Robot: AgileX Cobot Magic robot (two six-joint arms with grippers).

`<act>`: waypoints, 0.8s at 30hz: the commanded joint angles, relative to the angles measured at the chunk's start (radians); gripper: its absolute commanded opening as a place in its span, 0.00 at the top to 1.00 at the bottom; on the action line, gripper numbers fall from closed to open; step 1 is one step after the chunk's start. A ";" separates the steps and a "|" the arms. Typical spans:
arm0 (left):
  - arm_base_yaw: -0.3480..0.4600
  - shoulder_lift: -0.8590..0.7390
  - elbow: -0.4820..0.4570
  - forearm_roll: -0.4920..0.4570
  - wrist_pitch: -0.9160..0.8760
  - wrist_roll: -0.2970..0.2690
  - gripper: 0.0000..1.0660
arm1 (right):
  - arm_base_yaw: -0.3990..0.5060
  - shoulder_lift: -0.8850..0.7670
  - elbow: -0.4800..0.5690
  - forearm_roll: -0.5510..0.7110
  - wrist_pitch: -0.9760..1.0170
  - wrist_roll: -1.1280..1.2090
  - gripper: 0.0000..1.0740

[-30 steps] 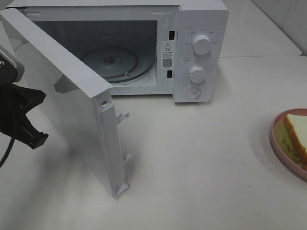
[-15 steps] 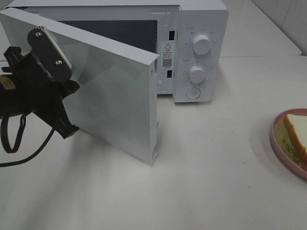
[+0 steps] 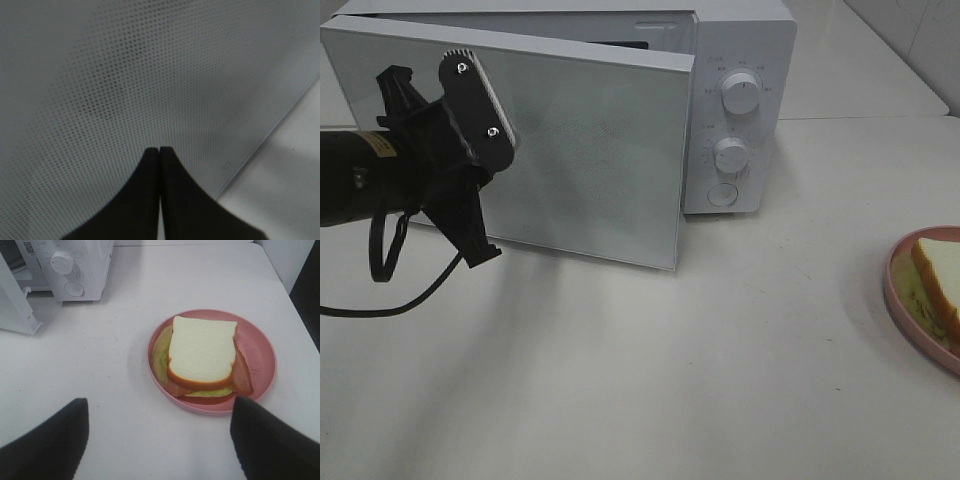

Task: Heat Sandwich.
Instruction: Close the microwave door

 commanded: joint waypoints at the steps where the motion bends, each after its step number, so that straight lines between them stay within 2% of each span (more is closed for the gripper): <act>1: -0.007 0.011 -0.016 -0.024 -0.012 0.066 1.00 | -0.005 -0.027 0.001 -0.008 -0.003 -0.010 0.30; 3: -0.023 0.011 -0.020 -0.038 -0.012 0.140 1.00 | -0.005 -0.027 0.001 -0.008 -0.003 -0.010 0.30; 4: -0.023 0.011 -0.020 -0.038 -0.012 0.140 1.00 | -0.005 -0.027 0.001 -0.008 -0.003 -0.010 0.30; 6: -0.039 0.011 -0.026 -0.083 -0.016 0.222 1.00 | -0.005 -0.027 0.001 -0.008 -0.003 -0.010 0.30; 7: -0.061 0.011 -0.027 -0.153 -0.041 0.326 1.00 | -0.005 -0.027 0.001 -0.008 -0.003 -0.010 0.30; 8: -0.075 0.011 -0.027 -0.201 -0.061 0.383 1.00 | -0.005 -0.027 0.001 -0.008 -0.003 -0.010 0.30; 9: -0.075 0.011 -0.027 -0.201 -0.061 0.383 1.00 | -0.005 -0.027 0.001 -0.008 -0.003 -0.010 0.30; 10: -0.088 0.011 -0.027 -0.253 -0.081 0.431 1.00 | -0.005 -0.027 0.001 -0.008 -0.003 -0.010 0.30; 11: -0.123 0.011 -0.027 -0.350 -0.124 0.544 1.00 | -0.005 -0.027 0.001 -0.008 -0.003 -0.010 0.30; 12: -0.141 0.011 -0.027 -0.403 -0.151 0.608 1.00 | -0.005 -0.027 0.001 -0.008 -0.003 -0.010 0.30; 13: -0.141 0.011 -0.027 -0.403 -0.151 0.608 1.00 | -0.005 -0.027 0.001 -0.008 -0.003 -0.010 0.30; 14: -0.159 0.011 -0.027 -0.452 -0.173 0.658 1.00 | -0.005 -0.027 0.001 -0.008 -0.003 -0.010 0.30; 15: -0.189 0.017 -0.027 -0.526 -0.239 0.777 1.00 | -0.005 -0.027 0.001 -0.008 -0.003 -0.011 0.30; 16: -0.202 0.024 -0.027 -0.556 -0.275 0.832 1.00 | -0.005 -0.027 0.001 -0.008 -0.003 -0.011 0.30; 17: -0.202 0.024 -0.027 -0.556 -0.275 0.832 1.00 | -0.005 -0.027 0.001 -0.008 -0.003 -0.011 0.30; 19: -0.244 0.063 -0.027 -0.603 -0.420 0.948 1.00 | -0.005 -0.027 0.001 -0.008 -0.003 -0.010 0.30; 20: -0.252 0.080 -0.027 -0.604 -0.461 0.973 1.00 | -0.005 -0.027 0.001 -0.008 -0.003 -0.010 0.30; 24: -0.275 0.145 -0.031 -0.588 -0.592 1.004 1.00 | -0.005 -0.027 0.001 -0.008 -0.003 -0.010 0.30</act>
